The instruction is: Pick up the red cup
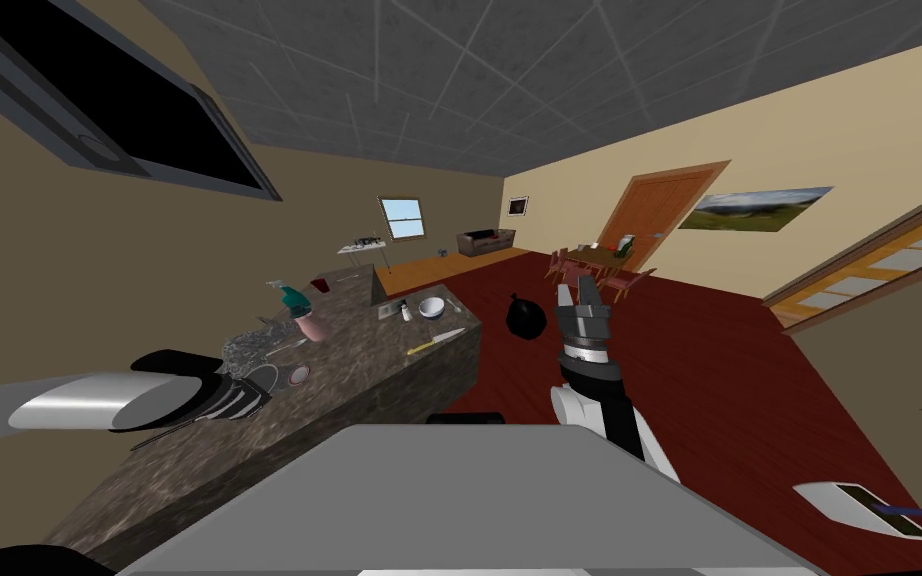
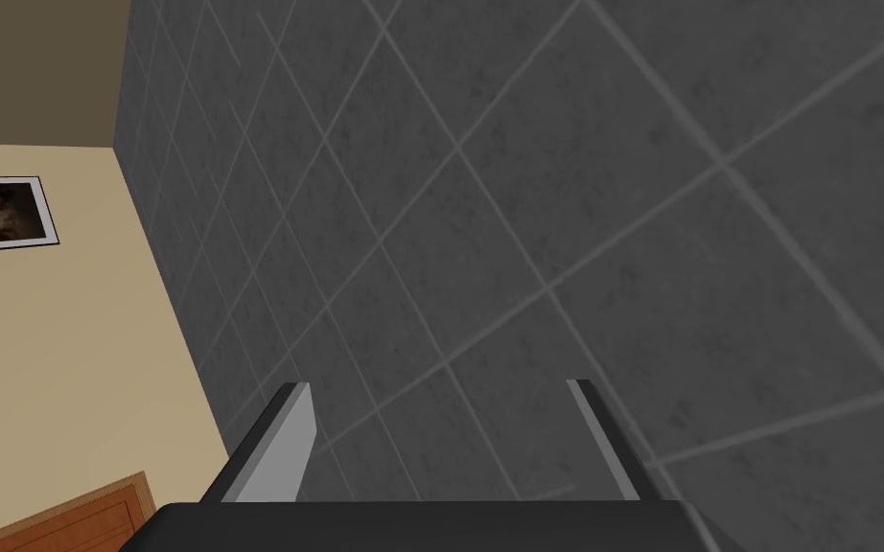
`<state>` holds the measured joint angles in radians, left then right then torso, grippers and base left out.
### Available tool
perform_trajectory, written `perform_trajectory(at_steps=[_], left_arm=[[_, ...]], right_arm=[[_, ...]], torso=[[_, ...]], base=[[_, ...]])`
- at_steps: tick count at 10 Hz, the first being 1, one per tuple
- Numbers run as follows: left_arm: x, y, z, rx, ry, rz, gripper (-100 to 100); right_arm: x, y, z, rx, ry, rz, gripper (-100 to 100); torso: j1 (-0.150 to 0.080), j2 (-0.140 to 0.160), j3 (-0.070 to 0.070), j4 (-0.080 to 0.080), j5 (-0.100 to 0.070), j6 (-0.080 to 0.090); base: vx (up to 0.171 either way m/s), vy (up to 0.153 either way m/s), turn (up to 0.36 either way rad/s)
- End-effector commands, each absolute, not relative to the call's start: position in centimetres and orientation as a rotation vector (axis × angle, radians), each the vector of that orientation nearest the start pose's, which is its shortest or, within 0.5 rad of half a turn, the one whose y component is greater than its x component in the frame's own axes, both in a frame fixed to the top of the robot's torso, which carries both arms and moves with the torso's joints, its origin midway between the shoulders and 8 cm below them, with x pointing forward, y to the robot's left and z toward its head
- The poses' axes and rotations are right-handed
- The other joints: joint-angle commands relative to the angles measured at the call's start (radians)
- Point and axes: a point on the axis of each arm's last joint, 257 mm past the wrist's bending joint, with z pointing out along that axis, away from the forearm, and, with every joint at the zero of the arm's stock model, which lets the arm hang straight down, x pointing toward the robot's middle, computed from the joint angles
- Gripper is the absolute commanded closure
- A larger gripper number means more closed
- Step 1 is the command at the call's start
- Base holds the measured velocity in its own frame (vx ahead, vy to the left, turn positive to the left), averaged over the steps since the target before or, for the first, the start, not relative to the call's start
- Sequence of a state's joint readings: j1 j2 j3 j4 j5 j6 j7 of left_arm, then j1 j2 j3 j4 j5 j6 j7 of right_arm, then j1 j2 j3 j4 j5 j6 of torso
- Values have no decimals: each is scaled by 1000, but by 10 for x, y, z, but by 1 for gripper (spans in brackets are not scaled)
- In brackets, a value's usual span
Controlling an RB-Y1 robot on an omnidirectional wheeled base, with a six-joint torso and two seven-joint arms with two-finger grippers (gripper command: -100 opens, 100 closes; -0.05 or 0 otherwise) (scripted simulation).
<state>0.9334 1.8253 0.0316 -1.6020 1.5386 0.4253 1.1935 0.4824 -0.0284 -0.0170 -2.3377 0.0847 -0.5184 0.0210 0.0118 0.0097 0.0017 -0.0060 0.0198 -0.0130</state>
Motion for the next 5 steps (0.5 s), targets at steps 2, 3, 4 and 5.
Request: perform_trajectory(at_steps=[2,3,4,5], left_arm=[[223,651,-282,-2765,523,-275,100],[225,649,-281,-2770,521,-280,100],[224,650,-282,-2765,521,-278,100],[225,649,-282,-2765,522,-280,0]], right_arm=[[331,-265,58,500,623,1239,0],[331,-265,58,500,623,1239,0],[331,-265,58,500,623,1239,0],[331,-265,58,500,623,1239,0]], torso=[[0,0,0,0,0,0],[1,0,0,0,0,1],[2,1,0,0,0,1],[1,0,0,0,0,0]], base=[[-6,11,-52],[-32,37,-101],[-11,17,-28],[0,0,0]])
